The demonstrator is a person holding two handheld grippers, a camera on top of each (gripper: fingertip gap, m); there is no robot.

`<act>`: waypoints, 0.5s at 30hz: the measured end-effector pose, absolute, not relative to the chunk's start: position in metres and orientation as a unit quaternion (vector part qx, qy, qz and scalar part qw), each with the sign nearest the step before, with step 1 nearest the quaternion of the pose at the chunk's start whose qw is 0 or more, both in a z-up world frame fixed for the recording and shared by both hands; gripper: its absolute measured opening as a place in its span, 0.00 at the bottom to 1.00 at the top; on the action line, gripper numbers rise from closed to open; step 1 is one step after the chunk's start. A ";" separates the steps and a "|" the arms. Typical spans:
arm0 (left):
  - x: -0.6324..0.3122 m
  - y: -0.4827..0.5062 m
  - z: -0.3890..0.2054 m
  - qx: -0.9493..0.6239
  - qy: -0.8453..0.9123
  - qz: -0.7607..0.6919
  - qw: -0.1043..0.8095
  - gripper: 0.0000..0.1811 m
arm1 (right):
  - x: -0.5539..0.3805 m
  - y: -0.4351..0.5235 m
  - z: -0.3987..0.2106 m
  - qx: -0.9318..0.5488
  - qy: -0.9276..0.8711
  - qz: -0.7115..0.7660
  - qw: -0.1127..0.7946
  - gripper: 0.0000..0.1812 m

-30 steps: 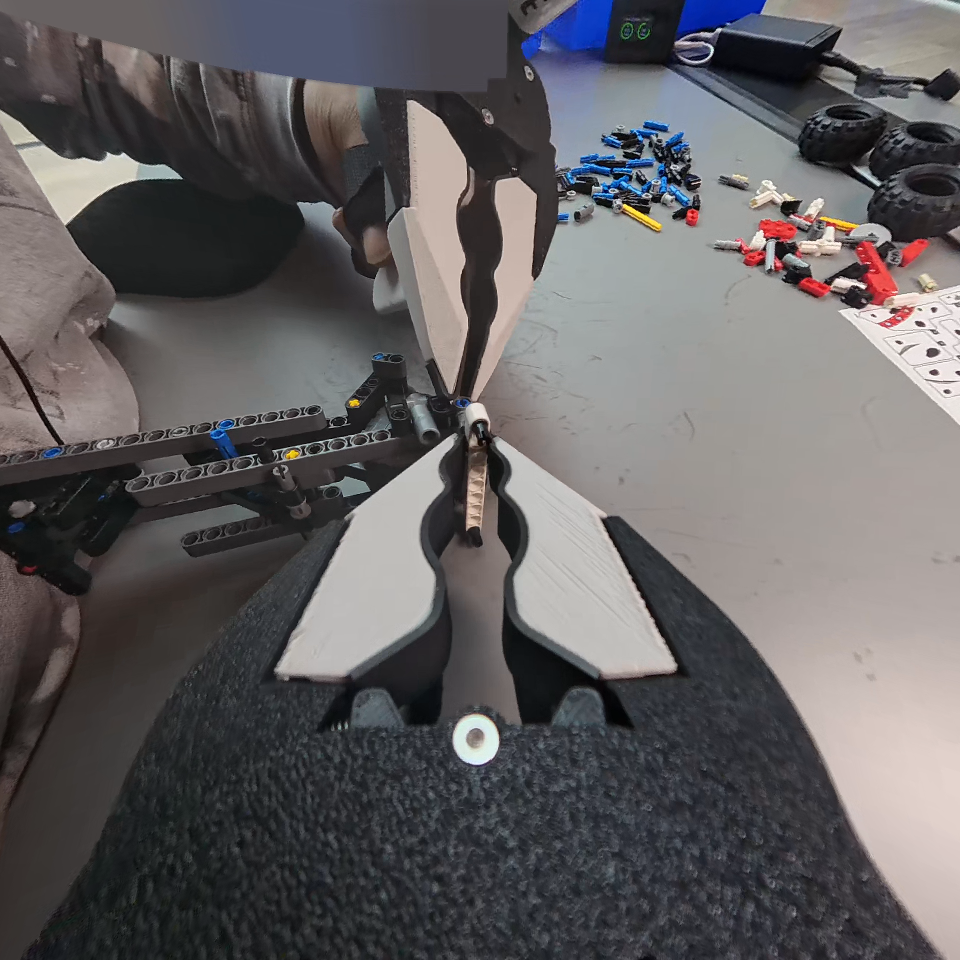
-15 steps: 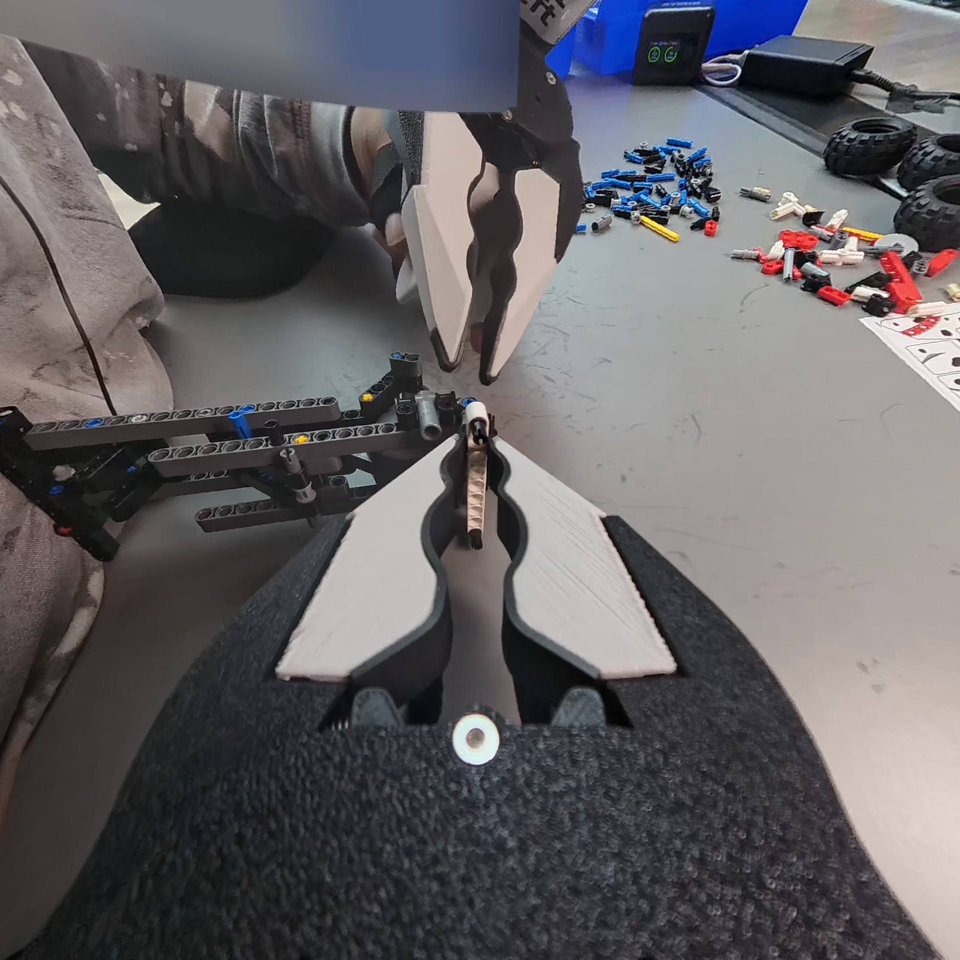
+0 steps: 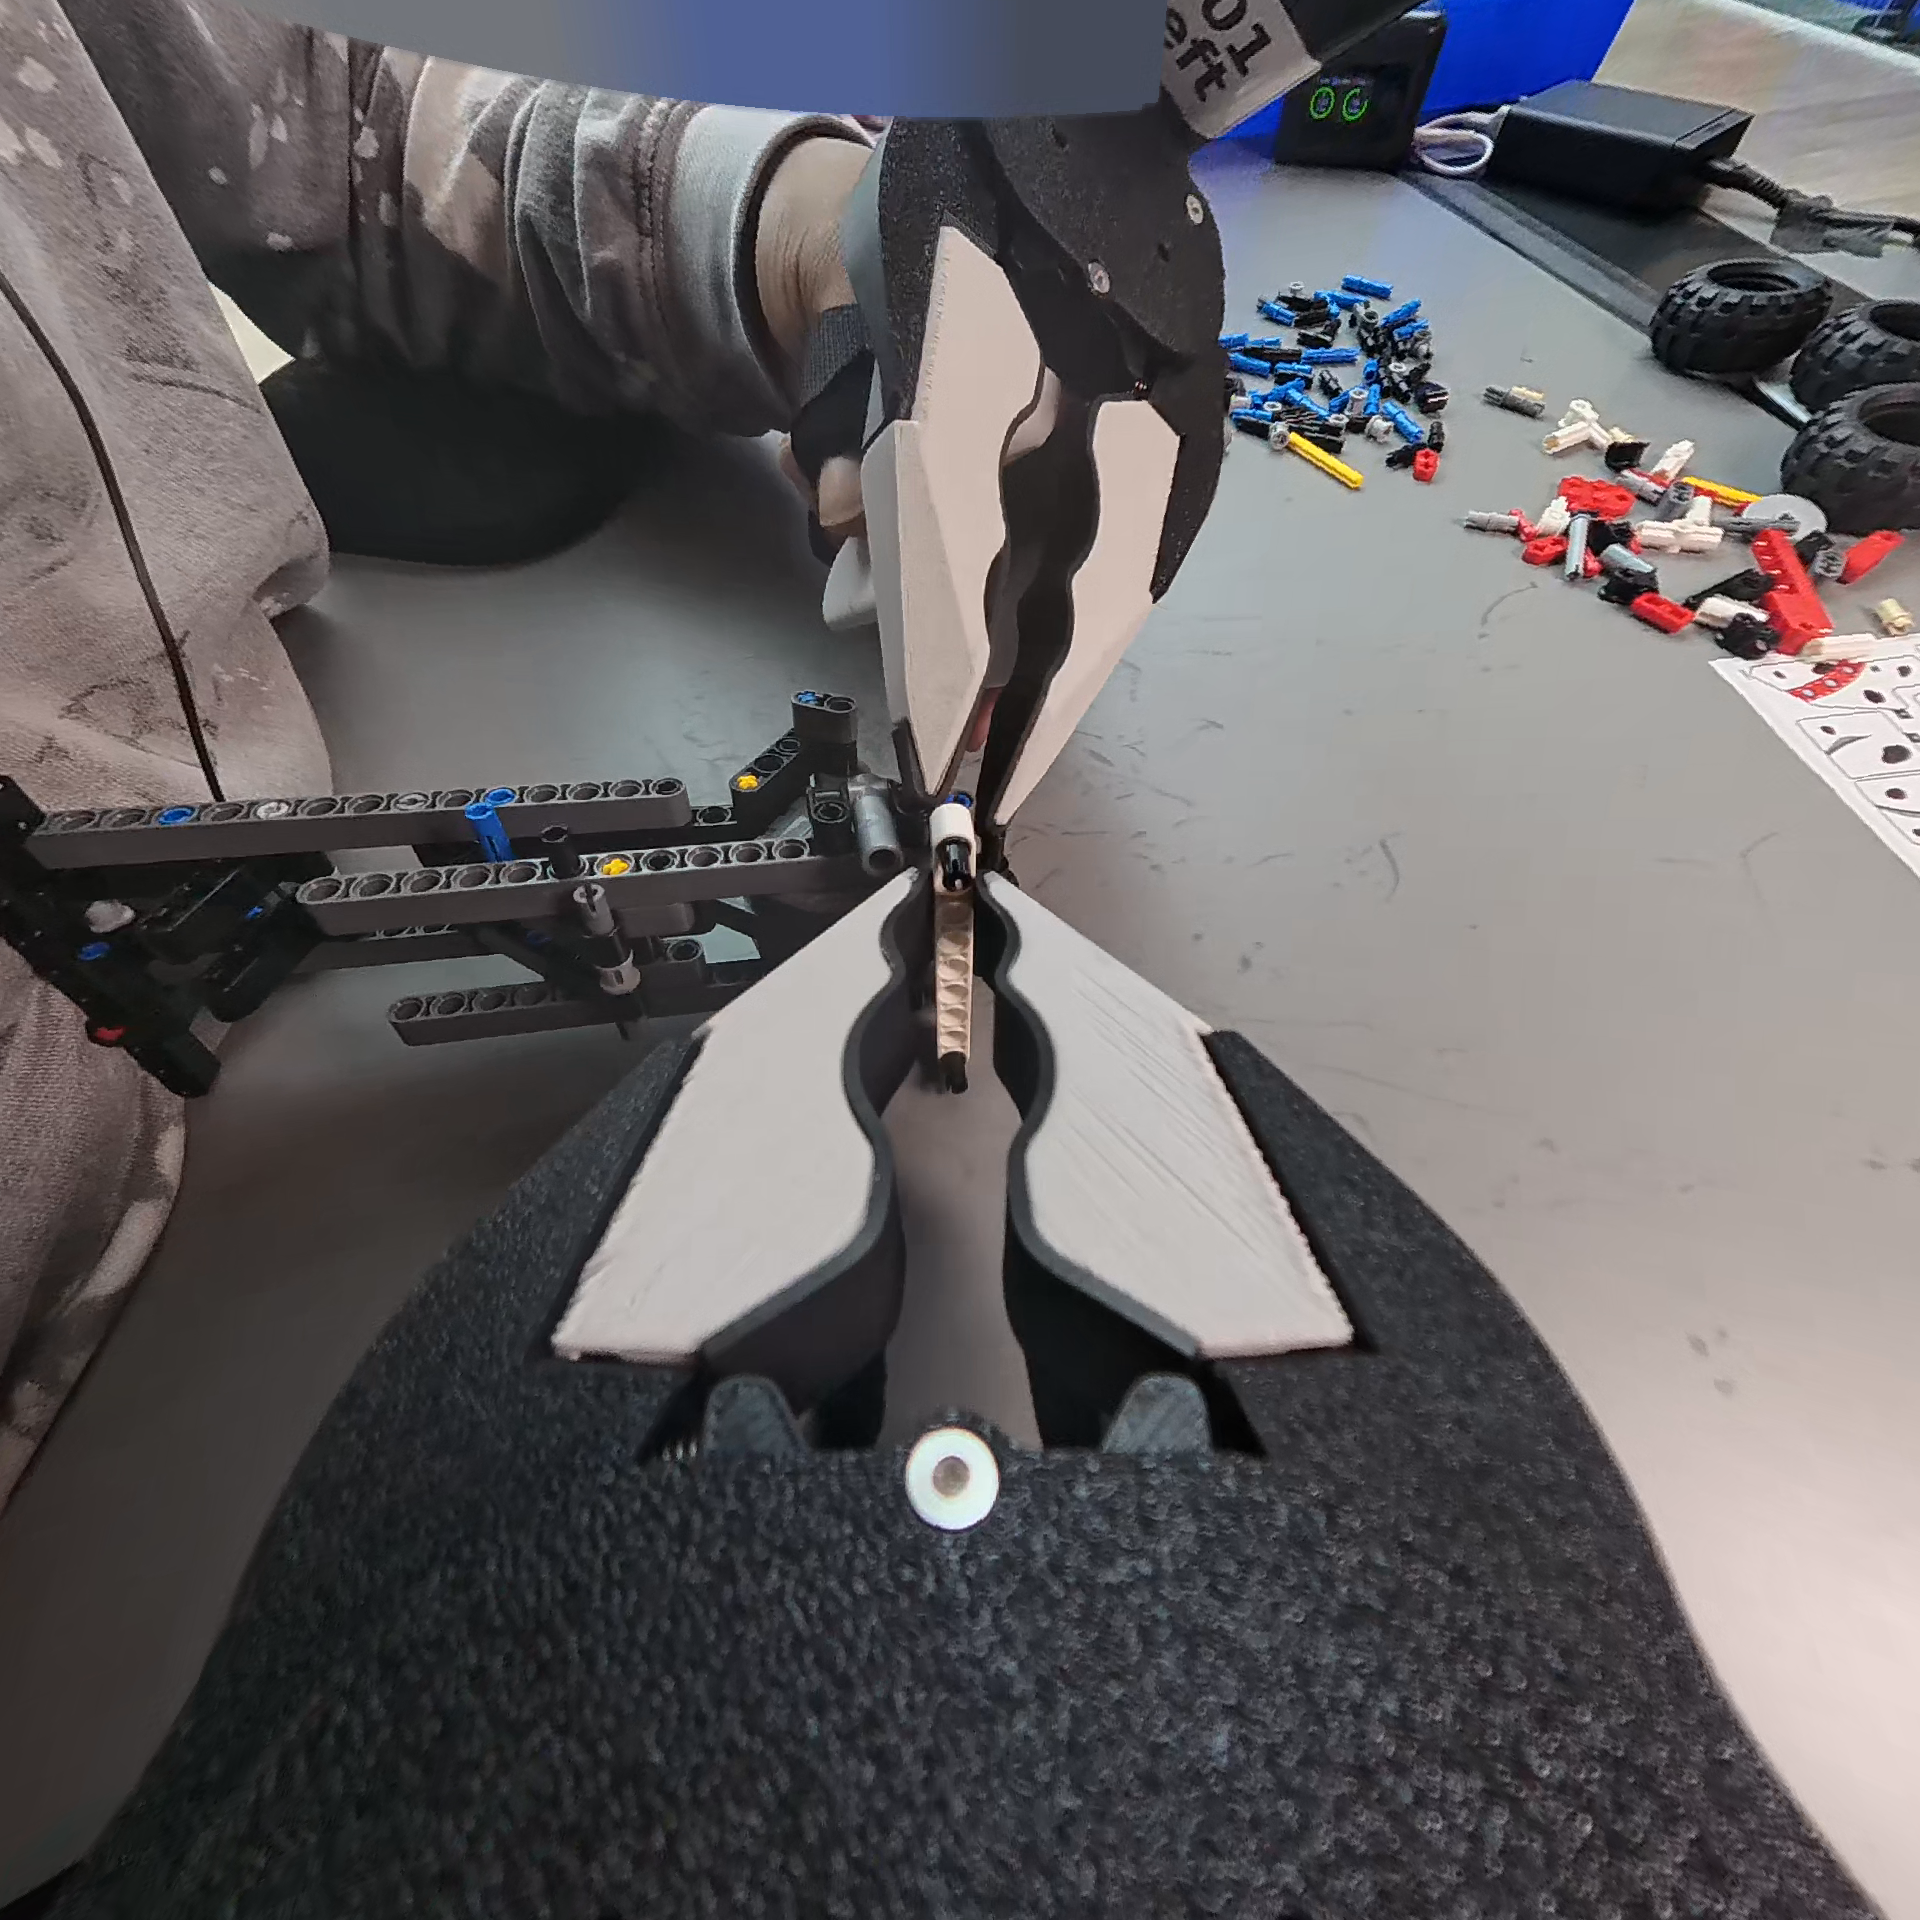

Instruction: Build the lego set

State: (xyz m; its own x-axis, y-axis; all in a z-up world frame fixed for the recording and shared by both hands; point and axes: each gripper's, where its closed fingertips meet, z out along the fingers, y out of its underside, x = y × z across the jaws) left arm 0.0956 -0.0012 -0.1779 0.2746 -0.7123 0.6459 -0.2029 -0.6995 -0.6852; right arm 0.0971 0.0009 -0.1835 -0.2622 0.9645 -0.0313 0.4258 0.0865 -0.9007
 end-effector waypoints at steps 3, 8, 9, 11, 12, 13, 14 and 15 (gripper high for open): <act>0.096 -0.001 -0.178 -0.763 0.293 -0.518 0.250 0.05 | 0.096 0.001 -0.184 -0.527 -0.665 0.431 0.307 0.04; 0.096 -0.001 -0.178 -0.771 0.279 -0.506 0.267 0.05 | 0.096 0.000 -0.184 -0.530 -0.670 0.417 0.310 0.04; 0.096 -0.001 -0.178 -0.773 0.274 -0.503 0.272 0.05 | 0.096 0.000 -0.184 -0.532 -0.671 0.413 0.310 0.04; 0.096 -0.001 -0.178 -0.778 0.265 -0.493 0.285 0.05 | 0.096 0.001 -0.184 -0.539 -0.670 0.402 0.315 0.04; 0.096 -0.001 -0.178 -0.781 0.262 -0.487 0.292 0.05 | 0.096 0.001 -0.184 -0.542 -0.669 0.395 0.320 0.04; 0.096 0.000 -0.178 -0.783 0.258 -0.481 0.299 0.05 | 0.096 0.002 -0.184 -0.549 -0.665 0.389 0.325 0.04; 0.096 0.000 -0.178 -0.785 0.255 -0.475 0.305 0.05 | 0.096 0.002 -0.184 -0.557 -0.660 0.384 0.327 0.04; 0.096 0.000 -0.178 -0.787 0.253 -0.470 0.311 0.05 | 0.096 0.003 -0.184 -0.561 -0.658 0.376 0.333 0.04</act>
State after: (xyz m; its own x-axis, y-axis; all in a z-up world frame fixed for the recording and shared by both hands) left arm 0.0957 -0.0002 -0.1777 0.4309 -0.6897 0.5819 -0.1051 -0.6789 -0.7267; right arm 0.0960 0.0029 -0.1845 -0.1481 0.9889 0.0157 0.4885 0.0869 -0.8682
